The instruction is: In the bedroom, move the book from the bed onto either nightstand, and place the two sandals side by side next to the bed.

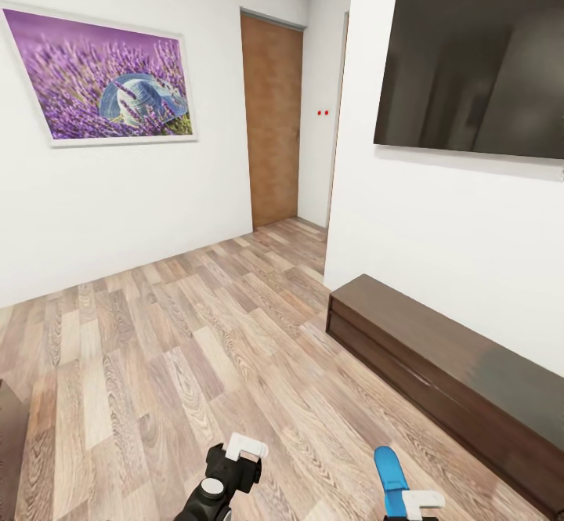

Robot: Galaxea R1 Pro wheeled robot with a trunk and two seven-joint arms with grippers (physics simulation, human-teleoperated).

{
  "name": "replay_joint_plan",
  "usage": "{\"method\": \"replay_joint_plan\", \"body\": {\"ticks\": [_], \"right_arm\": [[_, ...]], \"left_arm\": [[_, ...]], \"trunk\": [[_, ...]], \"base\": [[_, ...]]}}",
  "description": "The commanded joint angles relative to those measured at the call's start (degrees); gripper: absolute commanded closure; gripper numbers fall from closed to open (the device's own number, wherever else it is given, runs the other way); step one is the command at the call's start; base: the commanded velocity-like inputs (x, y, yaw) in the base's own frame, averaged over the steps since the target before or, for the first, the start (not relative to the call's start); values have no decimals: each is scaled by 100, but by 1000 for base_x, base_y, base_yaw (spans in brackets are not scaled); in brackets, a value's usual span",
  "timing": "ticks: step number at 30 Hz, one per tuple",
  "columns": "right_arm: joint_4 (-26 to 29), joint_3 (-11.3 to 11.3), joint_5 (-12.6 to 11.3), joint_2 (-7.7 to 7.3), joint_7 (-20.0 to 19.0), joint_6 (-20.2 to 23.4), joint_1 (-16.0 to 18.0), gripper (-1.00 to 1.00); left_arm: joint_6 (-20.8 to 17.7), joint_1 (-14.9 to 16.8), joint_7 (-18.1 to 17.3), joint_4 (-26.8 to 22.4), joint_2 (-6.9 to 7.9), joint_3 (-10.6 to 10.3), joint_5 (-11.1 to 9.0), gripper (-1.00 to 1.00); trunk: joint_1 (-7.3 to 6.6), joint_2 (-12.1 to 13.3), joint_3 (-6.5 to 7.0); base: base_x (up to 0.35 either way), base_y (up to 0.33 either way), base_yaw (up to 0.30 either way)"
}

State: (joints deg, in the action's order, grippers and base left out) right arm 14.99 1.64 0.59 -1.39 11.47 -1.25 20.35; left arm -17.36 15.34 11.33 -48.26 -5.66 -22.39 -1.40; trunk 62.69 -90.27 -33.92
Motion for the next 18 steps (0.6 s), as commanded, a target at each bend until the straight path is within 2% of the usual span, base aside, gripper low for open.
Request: {"method": "replay_joint_plan", "body": {"ticks": [1,11,13,17,18], "right_arm": [[-5,12,-1,-2,22,-15,4,100],[-5,10,1,-7,22,-16,4,100],[-5,7,2,-9,22,-16,4,100],[-5,4,3,-10,22,-16,4,100],[-2,4,3,-10,22,-16,4,100]], "left_arm": [[-31,4,39,-8,3,-22,-16,-100],[-51,4,44,14,-9,-6,-18,-100],[-65,11,48,219,-40,-1,-48,-100],[-51,153,52,781,-119,4,-301,-100],[-42,265,52,983,-132,5,-475,-100]], "trunk": [[-1,-3,-6],[-1,-3,-6],[-1,-3,-6],[-1,-3,-6],[-1,-3,-6]], "base": [[-46,4,0],[-13,1,0],[-2,0,0],[0,0,0],[0,0,0]]}}
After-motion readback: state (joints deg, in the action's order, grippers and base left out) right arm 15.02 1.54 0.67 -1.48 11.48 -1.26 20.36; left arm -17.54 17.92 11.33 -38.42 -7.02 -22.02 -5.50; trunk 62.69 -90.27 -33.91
